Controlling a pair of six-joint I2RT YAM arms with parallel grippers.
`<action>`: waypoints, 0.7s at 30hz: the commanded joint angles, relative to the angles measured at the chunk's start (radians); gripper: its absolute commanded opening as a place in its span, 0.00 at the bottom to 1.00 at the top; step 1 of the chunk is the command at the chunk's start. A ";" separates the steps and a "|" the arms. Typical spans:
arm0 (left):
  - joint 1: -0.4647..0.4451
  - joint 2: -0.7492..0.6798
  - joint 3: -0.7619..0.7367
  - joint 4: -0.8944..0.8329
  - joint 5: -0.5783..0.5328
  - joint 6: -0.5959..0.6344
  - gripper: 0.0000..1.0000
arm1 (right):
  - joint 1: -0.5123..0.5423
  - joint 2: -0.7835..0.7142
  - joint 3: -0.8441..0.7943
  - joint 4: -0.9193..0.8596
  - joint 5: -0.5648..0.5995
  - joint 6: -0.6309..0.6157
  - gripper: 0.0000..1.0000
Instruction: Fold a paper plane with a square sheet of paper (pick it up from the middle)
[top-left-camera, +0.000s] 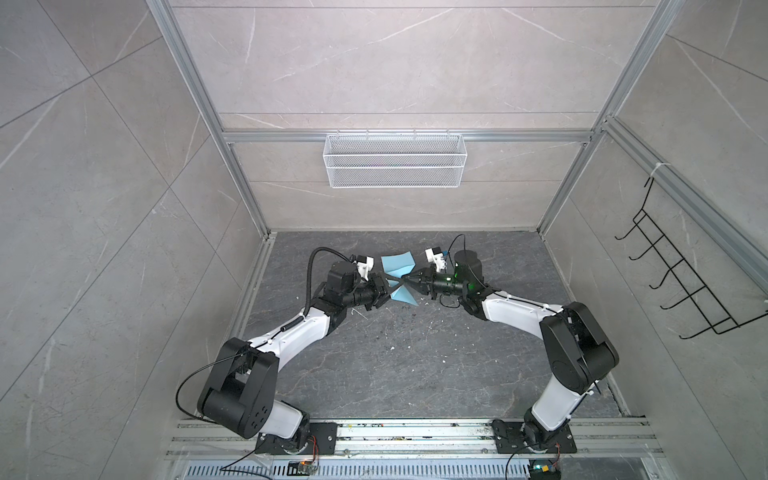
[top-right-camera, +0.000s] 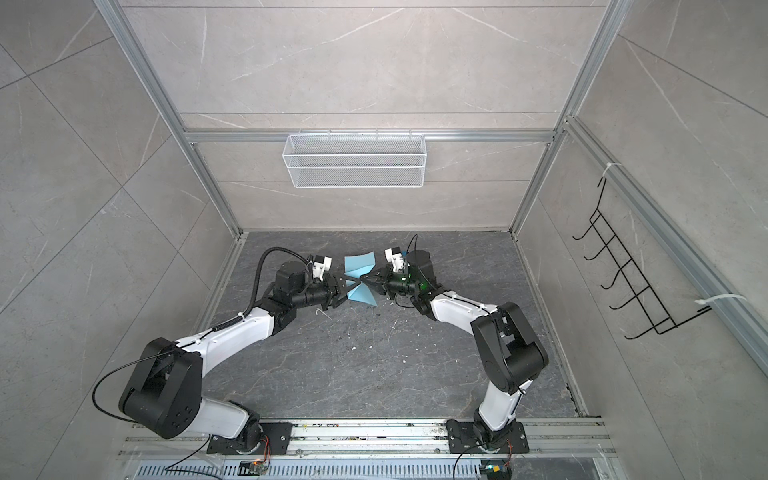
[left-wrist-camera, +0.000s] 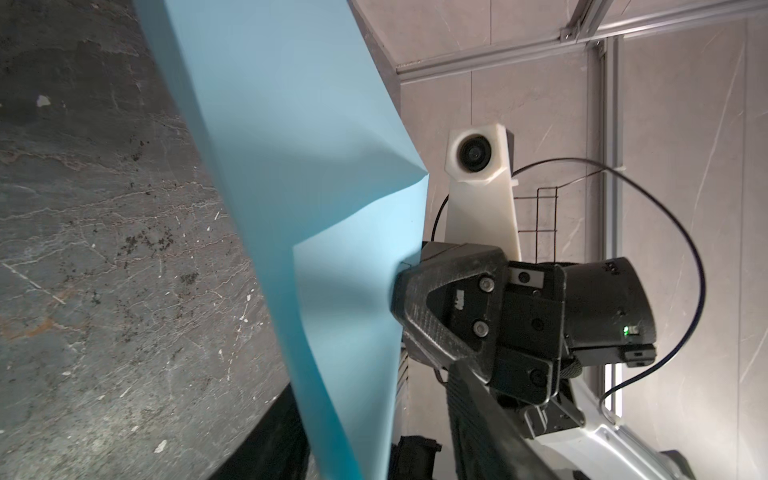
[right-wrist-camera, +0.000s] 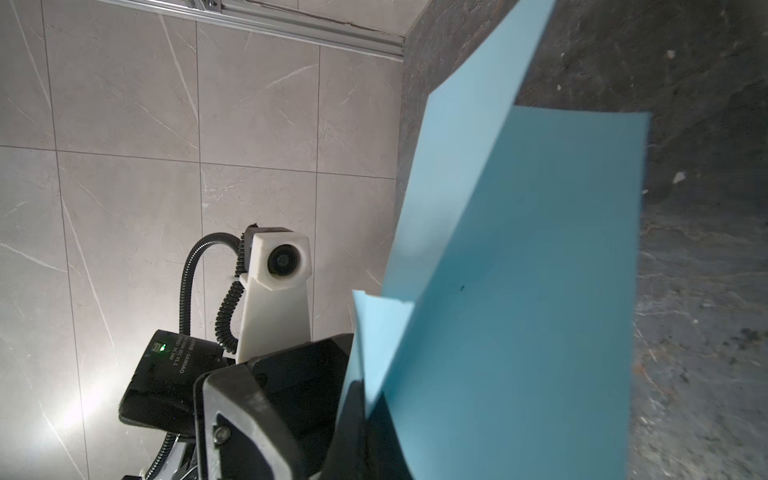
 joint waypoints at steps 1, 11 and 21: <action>-0.002 0.002 0.041 0.055 0.030 -0.003 0.44 | 0.002 -0.027 0.036 -0.018 -0.018 0.007 0.03; -0.003 0.009 0.050 0.031 0.035 0.012 0.21 | 0.002 -0.024 0.034 -0.072 -0.018 -0.033 0.03; -0.003 0.015 0.057 0.011 0.038 0.020 0.08 | 0.001 -0.026 0.032 -0.111 -0.015 -0.066 0.13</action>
